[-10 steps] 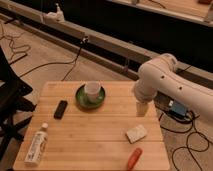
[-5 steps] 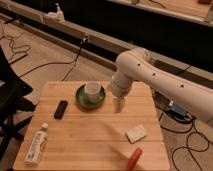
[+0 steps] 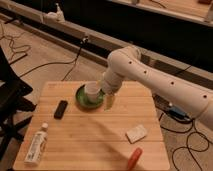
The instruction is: Pick up the ceramic cup
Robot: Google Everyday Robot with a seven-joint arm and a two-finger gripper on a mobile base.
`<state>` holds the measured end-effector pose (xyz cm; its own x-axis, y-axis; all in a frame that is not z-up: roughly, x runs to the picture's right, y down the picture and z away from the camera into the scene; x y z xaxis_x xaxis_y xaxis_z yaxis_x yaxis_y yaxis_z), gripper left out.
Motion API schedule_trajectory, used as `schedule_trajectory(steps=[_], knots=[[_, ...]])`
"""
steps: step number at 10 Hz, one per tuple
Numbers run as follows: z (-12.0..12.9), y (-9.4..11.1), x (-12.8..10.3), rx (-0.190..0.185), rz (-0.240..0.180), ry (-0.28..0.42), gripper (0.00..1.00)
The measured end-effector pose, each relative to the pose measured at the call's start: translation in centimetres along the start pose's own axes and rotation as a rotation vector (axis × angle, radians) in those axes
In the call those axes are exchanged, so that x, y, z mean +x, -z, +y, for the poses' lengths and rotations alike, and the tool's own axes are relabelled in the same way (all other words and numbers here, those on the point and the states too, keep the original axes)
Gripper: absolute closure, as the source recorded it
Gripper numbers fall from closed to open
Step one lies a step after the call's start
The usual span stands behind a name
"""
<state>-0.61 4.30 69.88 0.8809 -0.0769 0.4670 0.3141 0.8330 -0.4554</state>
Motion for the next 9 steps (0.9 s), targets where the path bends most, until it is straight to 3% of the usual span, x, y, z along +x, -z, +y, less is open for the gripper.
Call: schedule_trajectory(steps=[1,2,3,5,6,9], knots=[[-0.5,0.1,0.3,0.022,-0.011,-0.02,0.24],[-1.3,0.1,0.6,0.056,-0.049,-0.049,0.24],[-2.3,-0.3,0.2,0.091,-0.11,-0.077,0.24],[-3.8,-2.4,-1.1,0.12,-0.212,-0.088,0.24],[-4.0,-3.3,-1.4,0.118,-0.229,-0.082,0.24],[-4.6,-8.4,-2.6,0.067,-0.266,-0.035,0.24]])
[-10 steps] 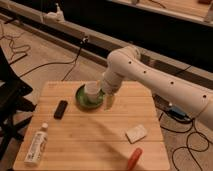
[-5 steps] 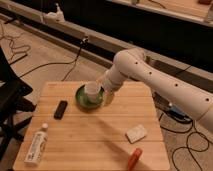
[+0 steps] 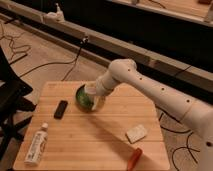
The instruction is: Pick up the ceramic cup
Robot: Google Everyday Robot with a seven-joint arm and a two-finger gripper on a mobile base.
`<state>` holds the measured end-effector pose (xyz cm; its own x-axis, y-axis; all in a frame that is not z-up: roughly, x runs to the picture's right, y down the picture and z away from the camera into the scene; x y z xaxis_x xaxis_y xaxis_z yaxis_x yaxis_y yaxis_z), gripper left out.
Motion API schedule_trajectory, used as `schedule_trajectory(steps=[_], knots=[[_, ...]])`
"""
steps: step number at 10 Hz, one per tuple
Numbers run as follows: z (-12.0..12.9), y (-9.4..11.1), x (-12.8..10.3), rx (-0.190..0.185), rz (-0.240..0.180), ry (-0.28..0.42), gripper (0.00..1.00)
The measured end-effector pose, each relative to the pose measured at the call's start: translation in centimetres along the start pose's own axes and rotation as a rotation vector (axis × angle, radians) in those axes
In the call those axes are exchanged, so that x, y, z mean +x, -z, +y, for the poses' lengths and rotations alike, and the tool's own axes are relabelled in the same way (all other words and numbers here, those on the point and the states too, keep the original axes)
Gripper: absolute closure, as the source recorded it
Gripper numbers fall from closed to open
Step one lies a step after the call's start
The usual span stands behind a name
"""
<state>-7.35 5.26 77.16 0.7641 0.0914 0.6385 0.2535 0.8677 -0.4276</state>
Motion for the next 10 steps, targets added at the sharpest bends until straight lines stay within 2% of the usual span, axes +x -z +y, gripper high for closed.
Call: schedule_trajectory(steps=[2,4,6,10], knots=[[-1.3,-1.8,0.4,-0.01,-0.012,-0.002,0.24],[-3.1,-2.8,1.2,-0.004,-0.034,-0.033,0.24],[-4.6,-2.6,1.9,0.0,-0.048,-0.053,0.24],[-4.7,-2.5,2.2,0.003,-0.046,-0.056,0.24]])
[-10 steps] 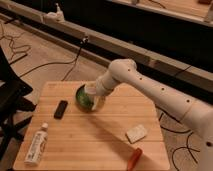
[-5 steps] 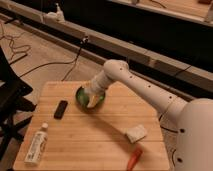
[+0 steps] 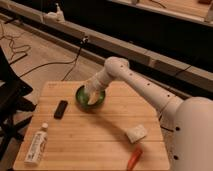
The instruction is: Pick up the ceramic cup
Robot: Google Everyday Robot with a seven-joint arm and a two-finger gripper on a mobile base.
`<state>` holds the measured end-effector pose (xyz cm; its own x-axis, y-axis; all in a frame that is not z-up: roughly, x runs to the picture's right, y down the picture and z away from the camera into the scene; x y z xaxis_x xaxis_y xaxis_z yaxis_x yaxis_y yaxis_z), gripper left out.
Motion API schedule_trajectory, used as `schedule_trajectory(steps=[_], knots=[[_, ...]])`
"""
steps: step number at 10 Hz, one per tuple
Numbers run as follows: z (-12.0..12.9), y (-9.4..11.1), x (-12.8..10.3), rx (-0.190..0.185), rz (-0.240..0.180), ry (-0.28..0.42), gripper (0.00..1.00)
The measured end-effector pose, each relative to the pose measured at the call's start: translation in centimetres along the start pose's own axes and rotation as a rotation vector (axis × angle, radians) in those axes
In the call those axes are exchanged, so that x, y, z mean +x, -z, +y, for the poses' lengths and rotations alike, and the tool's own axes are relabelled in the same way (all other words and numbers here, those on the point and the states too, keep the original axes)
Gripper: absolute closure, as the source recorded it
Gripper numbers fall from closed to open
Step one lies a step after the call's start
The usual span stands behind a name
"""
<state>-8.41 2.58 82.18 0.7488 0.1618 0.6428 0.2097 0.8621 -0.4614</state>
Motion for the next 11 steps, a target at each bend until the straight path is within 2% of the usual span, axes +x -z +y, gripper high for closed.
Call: schedule_trajectory(steps=[3,5,7,10,11], knots=[[-1.3,1.8,1.6,0.066,-0.029,-0.036,0.24],[-1.6,2.0,2.7,0.084,-0.043,-0.058,0.24],[-1.1,1.3,3.3,0.079,-0.057,-0.077,0.24],[0.2,-0.3,4.2,0.041,-0.064,-0.103,0.24],[0.4,-0.8,4.7,0.03,-0.055,-0.113,0.25]])
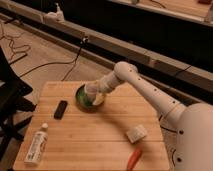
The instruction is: Pick up the ceramic cup
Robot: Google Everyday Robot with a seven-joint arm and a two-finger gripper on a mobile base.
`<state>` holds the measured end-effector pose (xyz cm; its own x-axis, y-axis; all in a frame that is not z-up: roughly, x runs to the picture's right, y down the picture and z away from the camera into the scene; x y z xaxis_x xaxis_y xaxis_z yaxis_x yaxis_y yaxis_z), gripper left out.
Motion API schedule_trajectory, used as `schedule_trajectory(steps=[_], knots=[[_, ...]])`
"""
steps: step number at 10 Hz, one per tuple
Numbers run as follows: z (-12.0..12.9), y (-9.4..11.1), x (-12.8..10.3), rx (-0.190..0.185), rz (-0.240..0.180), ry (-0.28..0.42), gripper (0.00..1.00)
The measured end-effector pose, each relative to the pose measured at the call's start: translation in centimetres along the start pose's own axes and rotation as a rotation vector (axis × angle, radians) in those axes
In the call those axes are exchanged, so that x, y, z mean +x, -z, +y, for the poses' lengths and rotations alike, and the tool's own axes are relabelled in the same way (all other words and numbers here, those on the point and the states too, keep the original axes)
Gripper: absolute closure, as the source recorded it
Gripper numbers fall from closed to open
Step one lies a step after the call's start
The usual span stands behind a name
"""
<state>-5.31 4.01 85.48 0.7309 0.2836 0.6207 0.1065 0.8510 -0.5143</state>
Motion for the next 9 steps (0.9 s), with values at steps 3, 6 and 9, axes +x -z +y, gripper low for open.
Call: schedule_trajectory(steps=[3,6,9], knots=[[-0.2,-1.6,1.2,-0.032,0.061,0.0,0.52],[-1.3,-2.7,0.7,-0.04,0.096,0.013,0.81],[-2.9,-2.8,0.1,-0.007,0.102,0.014,1.0]])
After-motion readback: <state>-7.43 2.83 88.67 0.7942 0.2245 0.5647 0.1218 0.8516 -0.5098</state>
